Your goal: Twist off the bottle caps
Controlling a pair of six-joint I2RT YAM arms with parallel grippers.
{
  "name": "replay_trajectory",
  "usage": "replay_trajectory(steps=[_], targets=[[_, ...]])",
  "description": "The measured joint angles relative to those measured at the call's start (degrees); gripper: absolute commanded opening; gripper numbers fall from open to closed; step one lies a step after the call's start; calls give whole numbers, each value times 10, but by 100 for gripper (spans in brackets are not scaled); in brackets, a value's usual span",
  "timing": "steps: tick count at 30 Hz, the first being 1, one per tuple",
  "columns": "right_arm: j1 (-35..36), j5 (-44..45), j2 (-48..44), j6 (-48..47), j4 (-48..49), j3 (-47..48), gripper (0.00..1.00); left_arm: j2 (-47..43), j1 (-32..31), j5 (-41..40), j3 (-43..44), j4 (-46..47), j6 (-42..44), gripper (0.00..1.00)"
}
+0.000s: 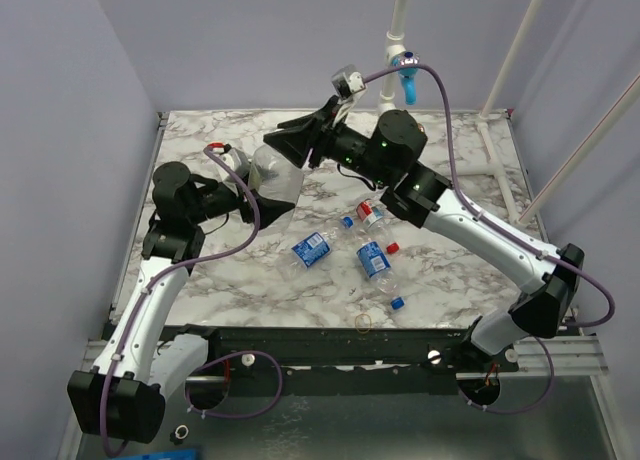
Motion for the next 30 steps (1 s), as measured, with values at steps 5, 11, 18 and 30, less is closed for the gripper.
replay_trajectory(steps=[5,11,18,30], targets=[[-28,-165,-48,0,80,-47,1,3,-4,120,35,12,-47,26],[-90,-398,-64,96,219,-83,1,4,-8,218,60,29,-96,26],[-96,-431,-62,94,208,-79,87,11,-11,254,61,27,-118,26],[-35,-89,-63,21,35,-31,100,7,-3,67,31,27,-56,18]])
